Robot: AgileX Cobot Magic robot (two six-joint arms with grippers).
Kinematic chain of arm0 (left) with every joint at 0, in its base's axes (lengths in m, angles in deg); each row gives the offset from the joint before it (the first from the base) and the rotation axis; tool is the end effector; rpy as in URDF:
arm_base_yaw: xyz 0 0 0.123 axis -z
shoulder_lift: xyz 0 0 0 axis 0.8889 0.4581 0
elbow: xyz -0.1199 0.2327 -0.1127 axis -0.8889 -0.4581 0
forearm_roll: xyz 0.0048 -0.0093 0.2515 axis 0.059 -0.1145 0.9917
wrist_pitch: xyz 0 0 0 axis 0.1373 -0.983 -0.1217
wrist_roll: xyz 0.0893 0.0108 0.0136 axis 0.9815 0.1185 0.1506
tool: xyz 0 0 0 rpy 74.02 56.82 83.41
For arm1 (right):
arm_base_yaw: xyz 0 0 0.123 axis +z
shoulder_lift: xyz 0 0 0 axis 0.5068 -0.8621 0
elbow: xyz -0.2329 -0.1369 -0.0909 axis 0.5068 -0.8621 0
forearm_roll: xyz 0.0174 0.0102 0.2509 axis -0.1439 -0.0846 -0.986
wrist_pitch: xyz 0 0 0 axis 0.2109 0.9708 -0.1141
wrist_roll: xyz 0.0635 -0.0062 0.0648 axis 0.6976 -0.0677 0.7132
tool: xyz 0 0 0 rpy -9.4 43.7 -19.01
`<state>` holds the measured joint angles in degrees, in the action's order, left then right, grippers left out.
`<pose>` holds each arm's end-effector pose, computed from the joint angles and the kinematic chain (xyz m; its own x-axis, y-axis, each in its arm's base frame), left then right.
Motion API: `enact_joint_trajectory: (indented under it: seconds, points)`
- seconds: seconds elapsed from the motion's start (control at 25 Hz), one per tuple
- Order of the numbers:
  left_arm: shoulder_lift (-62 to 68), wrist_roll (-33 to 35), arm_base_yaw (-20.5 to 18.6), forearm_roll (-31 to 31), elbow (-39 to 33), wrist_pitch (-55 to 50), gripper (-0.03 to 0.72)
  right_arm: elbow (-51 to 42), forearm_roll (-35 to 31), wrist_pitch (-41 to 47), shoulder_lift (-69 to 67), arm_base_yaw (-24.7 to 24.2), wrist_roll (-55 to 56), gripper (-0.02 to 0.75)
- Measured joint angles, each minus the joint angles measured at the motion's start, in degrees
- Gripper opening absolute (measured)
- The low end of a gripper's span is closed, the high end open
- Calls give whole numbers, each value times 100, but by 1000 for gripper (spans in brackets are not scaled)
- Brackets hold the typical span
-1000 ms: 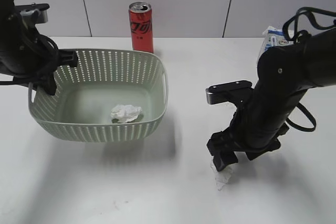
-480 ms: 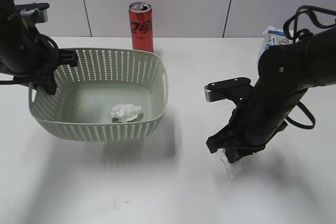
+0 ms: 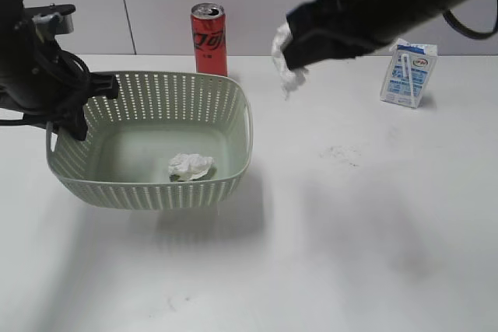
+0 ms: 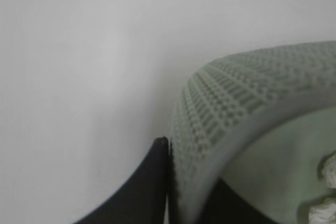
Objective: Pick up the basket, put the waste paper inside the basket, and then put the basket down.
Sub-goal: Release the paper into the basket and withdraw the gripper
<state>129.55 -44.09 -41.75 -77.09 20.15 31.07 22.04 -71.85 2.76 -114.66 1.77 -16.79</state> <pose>0.3128 -0.1278 0.2158 -0.9751 -0.0468 -0.2167 -0.0079 0.9841 -0.1773 0.2703 0.2035 0.3101 -0.6974 -0.3273 -0.6376 -0.6138 0.7321 0.2955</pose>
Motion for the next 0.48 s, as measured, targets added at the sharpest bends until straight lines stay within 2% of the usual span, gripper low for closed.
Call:
enact_joint_trajectory:
  seconds: [0.12,0.32,0.4,0.48]
  points:
    - [0,0,164,-7,0,29,27,518,-156,12,-383,323,-87,6]
    - [0,0,357,-81,0,66,27,991,-33,111,-1461,946,-120,26]
    - [0,0,363,-142,0,25,27,1124,26,333,-1827,993,-120,102]
    - [0,0,363,-167,0,9,27,1224,103,556,-2111,993,-127,280]
